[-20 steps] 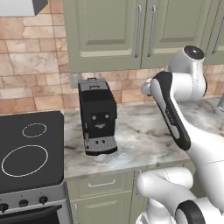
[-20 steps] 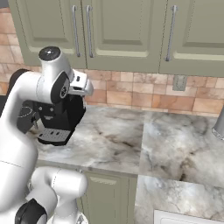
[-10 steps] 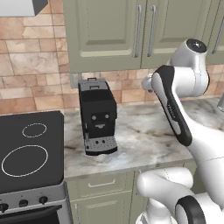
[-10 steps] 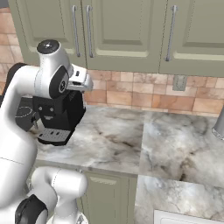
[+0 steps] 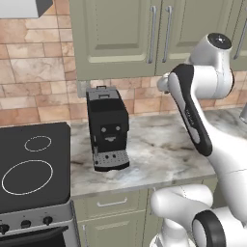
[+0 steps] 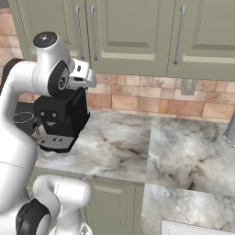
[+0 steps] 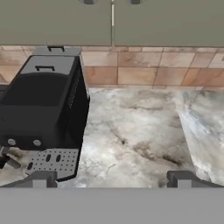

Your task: Open the cabinet. Pick the dish brush and place it next to the sink. Then close the cabinet.

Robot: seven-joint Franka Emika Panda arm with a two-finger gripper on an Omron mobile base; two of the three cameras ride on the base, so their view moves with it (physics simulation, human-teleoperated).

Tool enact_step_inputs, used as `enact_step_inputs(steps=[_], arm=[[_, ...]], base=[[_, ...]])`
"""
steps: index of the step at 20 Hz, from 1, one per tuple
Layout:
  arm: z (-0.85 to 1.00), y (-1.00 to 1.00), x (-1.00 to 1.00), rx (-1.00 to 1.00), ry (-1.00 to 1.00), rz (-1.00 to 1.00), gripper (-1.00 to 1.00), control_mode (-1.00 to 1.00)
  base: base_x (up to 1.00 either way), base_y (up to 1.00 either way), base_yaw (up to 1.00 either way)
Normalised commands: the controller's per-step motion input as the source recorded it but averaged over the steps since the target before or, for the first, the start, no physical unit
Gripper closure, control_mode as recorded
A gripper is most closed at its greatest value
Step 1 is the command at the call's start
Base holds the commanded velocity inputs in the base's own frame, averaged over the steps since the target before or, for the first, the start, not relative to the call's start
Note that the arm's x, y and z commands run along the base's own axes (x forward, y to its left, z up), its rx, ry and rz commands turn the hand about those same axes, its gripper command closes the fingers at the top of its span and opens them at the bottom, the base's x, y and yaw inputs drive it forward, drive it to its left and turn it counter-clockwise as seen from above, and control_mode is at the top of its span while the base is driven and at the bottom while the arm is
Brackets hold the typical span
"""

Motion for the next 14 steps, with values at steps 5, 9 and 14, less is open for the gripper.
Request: enact_step_inputs(steps=[5,9,14], arm=[[0.25,0.0,0.0,-0.1,-0.12,0.0,-1.0,-1.0],[0.21,0.0,0.0,-0.09,-0.1,0.0,-1.0,-1.0],[0.25,-0.01,0.03,-0.09,-0.19,0.0,-1.0,-1.0]], base=[[0.0,0.0,0.0],[0.0,0.0,0.0],[0.0,0.0,0.0]])
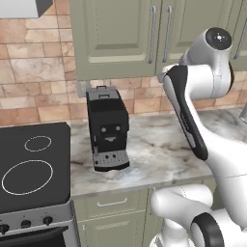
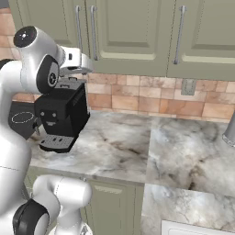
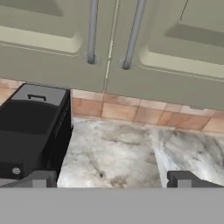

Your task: Open the cabinet. Pick the dish brush and place it next to the sink. Then close the cabinet.

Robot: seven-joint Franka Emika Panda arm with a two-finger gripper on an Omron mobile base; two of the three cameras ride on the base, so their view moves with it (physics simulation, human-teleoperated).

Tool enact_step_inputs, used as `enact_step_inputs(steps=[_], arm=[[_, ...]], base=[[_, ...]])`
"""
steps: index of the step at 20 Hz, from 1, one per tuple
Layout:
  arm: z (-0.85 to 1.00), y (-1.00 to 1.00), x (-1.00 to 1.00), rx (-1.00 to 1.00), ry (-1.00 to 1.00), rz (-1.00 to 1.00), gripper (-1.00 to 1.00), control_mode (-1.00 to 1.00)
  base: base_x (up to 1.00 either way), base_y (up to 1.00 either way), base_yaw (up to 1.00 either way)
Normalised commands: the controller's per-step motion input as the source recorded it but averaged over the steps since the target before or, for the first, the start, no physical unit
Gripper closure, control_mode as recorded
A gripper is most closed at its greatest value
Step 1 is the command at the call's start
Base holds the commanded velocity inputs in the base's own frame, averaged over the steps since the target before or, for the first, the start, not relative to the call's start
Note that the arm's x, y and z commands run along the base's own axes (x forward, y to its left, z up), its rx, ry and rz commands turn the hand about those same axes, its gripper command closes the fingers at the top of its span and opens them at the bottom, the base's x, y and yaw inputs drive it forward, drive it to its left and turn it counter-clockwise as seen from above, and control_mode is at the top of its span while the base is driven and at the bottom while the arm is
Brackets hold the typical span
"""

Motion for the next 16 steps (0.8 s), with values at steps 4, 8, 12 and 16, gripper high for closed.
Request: enact_step_inputs(steps=[4,8,12,16], arm=[[0.2,-0.07,0.11,-0.04,-0.08,0.0,-1.0,-1.0],[0.15,-0.19,0.04,0.0,-0.08,0.0,-1.0,-1.0],[0.16,-0.21,0.11,0.04,-0.01,0.0,-1.0,-1.0],[0.24,-0.1,0.21,0.01,-0.02,-0.01,-1.0,-1.0]], base=[[0.0,0.0,0.0],[0.0,0.0,0.0],[0.0,0.0,0.0],[0.0,0.0,0.0]])
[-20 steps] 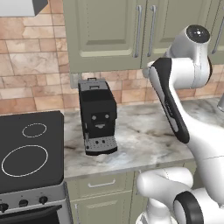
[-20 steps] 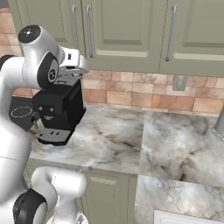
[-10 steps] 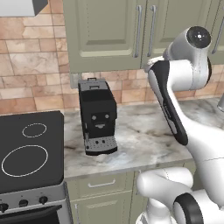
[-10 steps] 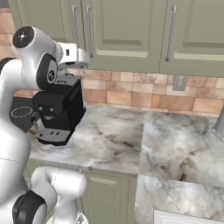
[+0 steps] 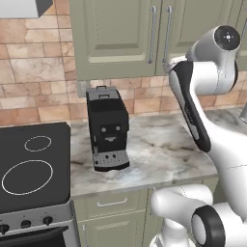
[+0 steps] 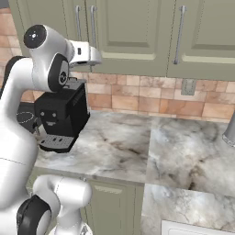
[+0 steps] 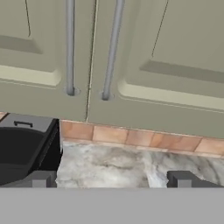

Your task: Open the cabinet. Pick the dish brush and place it next to the sink. Then close the cabinet.

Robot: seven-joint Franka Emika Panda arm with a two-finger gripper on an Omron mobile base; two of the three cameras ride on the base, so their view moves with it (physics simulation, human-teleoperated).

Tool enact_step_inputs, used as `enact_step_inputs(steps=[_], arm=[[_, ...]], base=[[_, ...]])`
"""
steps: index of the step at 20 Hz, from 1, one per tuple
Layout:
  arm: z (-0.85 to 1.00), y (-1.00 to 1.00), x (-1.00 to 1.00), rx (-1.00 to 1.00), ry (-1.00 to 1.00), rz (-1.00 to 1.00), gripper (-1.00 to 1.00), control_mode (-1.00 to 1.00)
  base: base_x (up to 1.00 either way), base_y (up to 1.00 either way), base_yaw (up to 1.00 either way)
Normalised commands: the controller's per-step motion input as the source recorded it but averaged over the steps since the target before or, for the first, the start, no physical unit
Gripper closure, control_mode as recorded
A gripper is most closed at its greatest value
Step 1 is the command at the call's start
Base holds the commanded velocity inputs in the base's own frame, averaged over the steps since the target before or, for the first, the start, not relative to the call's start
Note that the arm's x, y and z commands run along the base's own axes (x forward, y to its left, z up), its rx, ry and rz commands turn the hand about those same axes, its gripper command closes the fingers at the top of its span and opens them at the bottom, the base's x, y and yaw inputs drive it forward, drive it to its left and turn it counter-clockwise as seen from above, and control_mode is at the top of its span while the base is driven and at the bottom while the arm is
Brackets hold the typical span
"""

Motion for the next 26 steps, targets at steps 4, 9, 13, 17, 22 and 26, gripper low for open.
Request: enact_step_inputs(steps=[4,9,13,17,22,26], arm=[[0.2,-0.03,0.34,0.0,0.0,-0.03,-1.0,-1.0],[0.08,0.0,0.38,0.06,0.0,-0.03,-1.0,-1.0],[0.01,0.0,0.42,0.07,0.0,-0.01,-1.0,-1.0],[0.01,-0.03,0.41,0.08,0.0,0.0,-1.0,-1.0],[0.0,-0.04,0.4,0.02,-0.03,0.0,-1.0,-1.0],[0.01,0.0,0.45,0.0,-0.01,0.0,-1.0,-1.0]], base=[[0.0,0.0,0.0],[0.0,0.0,0.0],[0.0,0.0,0.0],[0.0,0.0,0.0],[0.0,0.0,0.0],[0.0,0.0,0.0]])
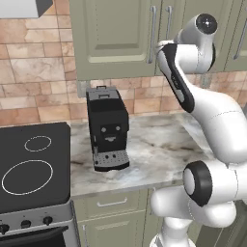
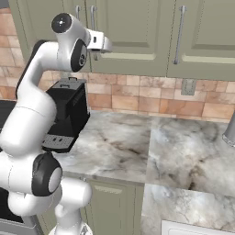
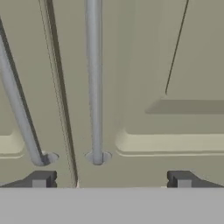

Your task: Open the cabinet. Pick the dish brush and place it next to the sink. Then close the cabinet.

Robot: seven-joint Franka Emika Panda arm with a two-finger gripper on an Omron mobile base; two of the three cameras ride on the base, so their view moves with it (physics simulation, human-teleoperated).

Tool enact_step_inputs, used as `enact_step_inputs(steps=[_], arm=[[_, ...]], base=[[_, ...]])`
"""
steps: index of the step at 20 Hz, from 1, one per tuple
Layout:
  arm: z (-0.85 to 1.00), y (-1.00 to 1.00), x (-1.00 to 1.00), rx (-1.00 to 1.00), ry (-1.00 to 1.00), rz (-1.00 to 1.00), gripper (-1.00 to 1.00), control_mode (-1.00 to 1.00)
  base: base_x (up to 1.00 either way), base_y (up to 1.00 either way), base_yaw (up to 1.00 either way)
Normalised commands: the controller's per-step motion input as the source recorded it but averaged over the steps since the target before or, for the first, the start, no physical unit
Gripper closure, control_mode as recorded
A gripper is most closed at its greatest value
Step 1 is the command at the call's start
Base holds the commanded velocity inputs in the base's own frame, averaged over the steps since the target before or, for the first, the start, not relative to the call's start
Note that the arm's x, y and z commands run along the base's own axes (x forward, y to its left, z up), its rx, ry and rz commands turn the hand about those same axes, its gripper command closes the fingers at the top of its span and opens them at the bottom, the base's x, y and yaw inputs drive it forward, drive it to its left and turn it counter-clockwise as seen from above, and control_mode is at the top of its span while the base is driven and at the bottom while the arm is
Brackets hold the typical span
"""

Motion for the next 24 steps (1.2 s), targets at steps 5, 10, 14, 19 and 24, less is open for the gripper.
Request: enact_step_inputs(steps=[5,10,14,19,24], arm=[[0.0,0.0,0.46,0.0,0.0,0.0,-1.0,-1.0],[-0.01,0.0,0.44,0.0,-0.01,0.0,-1.0,-1.0],[-0.06,0.0,0.38,0.0,-0.05,0.0,1.0,-1.0],[-0.1,0.0,0.27,0.0,-0.1,0.0,1.0,-1.0],[-0.13,-0.02,0.23,0.0,-0.03,-0.01,1.0,-1.0]], base=[[0.0,0.0,0.0],[0.0,0.0,0.0],[0.0,0.0,0.0],[0.0,0.0,0.0],[0.0,0.0,0.0]])
